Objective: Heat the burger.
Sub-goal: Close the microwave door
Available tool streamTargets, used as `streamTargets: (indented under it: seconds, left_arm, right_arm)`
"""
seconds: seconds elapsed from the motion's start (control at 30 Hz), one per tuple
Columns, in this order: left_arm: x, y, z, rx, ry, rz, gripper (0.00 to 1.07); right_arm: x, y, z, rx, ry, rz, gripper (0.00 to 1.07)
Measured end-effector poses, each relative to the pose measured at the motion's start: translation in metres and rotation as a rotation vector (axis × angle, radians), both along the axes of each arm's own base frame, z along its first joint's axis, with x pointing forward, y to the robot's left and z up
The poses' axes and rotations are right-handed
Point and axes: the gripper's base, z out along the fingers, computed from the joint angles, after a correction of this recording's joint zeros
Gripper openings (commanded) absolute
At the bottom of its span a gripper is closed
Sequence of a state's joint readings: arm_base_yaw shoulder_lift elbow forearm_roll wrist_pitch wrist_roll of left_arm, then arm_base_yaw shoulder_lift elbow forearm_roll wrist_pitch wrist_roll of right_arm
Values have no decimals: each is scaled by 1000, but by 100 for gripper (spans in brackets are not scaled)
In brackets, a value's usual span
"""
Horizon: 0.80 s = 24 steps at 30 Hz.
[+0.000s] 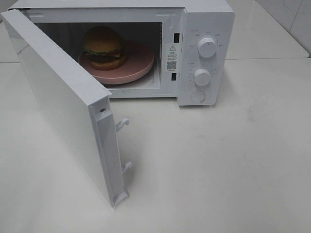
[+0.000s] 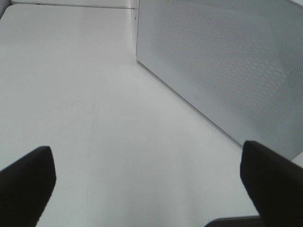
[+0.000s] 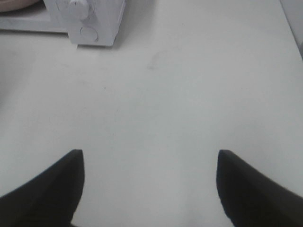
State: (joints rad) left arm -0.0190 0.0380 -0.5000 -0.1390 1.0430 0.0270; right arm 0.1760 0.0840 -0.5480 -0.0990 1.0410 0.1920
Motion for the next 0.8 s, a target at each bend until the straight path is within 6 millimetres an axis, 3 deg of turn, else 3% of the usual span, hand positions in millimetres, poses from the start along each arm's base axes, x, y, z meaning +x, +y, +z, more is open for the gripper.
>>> streamTargets:
  seconds: [0.2, 0.8]
  left_arm:
    - [0, 0, 0, 0, 0, 0, 98]
    - [0, 0, 0, 0, 0, 0, 98]
  right_arm:
    - [-10, -1, -10, 9, -52, -43, 75]
    - [-10, -1, -11, -3, -51, -35, 74]
